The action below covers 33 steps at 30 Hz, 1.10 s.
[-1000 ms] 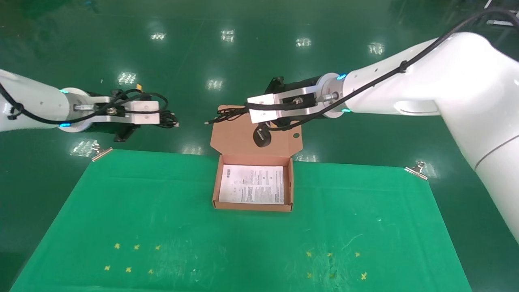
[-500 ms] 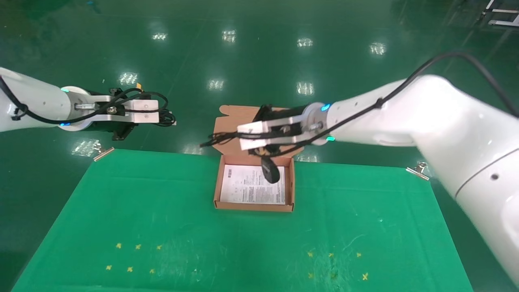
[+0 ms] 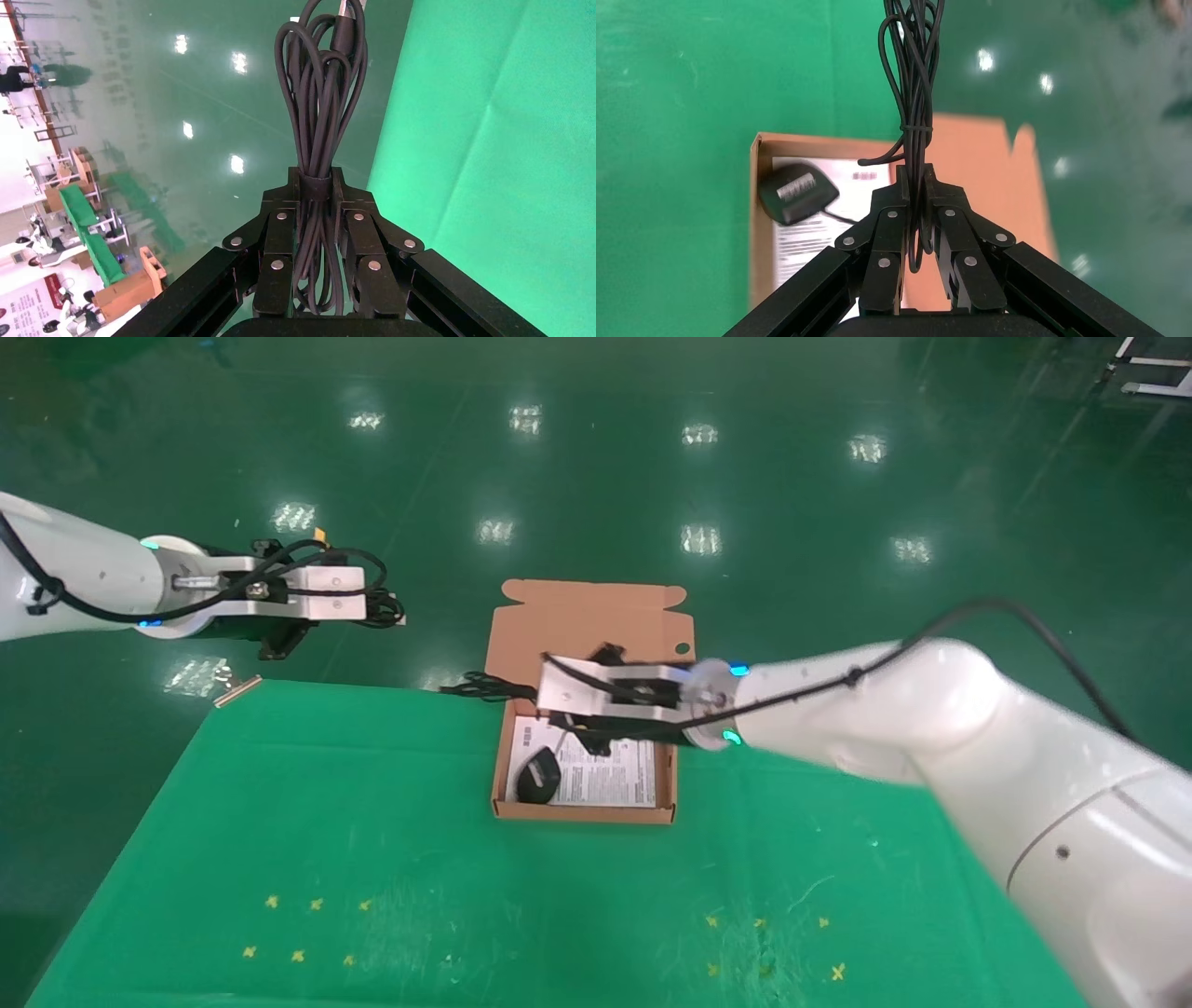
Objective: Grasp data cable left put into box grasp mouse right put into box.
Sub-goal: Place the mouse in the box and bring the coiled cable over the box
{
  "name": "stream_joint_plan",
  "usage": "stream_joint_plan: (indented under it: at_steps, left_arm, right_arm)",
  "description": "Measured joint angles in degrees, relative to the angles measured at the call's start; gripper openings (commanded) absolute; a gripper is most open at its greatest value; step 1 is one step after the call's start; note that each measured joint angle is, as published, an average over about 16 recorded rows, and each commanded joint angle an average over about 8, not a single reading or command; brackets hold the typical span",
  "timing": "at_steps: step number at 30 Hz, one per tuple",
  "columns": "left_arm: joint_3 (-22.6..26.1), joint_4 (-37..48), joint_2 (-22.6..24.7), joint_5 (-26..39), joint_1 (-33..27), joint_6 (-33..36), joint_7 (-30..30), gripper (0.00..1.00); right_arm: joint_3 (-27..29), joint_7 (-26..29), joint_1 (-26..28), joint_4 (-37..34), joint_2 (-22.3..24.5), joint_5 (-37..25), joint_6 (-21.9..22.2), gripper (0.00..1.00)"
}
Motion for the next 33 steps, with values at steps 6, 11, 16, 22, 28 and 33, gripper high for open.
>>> stream_joint_plan:
  at_steps: [6,11,16,22,28,33]
  left_arm:
    - [0.0,-0.03,-0.01,0.01,0.01,0.01,-0.02,0.0]
    - [0.0,-0.03,-0.01,0.02,0.01,0.01,-0.03,0.0]
    - [0.0,-0.03,-0.02,0.03,0.02,0.02,-0.03,0.0]
    - [-0.03,-0.03,0.1,-0.08,0.1,-0.06,-0.06,0.0]
    - [-0.07,0.47,1.29,-0.72,0.98,-1.37,0.05,0.0]
    - [0.06,1.84,3.54,-1.87,2.5,-3.71,0.89,0.0]
  right_arm:
    - [0.02,2.7,-2.74,-3.79,0.18,5.07,2.7,0.0]
    - [-0.47,4.22,-4.28,-6.03,0.27,7.54,3.7,0.03]
    - [-1.31,5.1,-5.17,-7.23,0.29,8.83,3.81,0.62]
    - [-2.07,5.63,-5.67,-7.39,0.6,9.37,3.47,1.0]
    - [-2.37,5.78,-5.73,-6.14,1.72,9.47,3.37,1.0]
    - [-2.46,6.01,-5.65,-3.74,4.12,9.3,3.53,1.0]
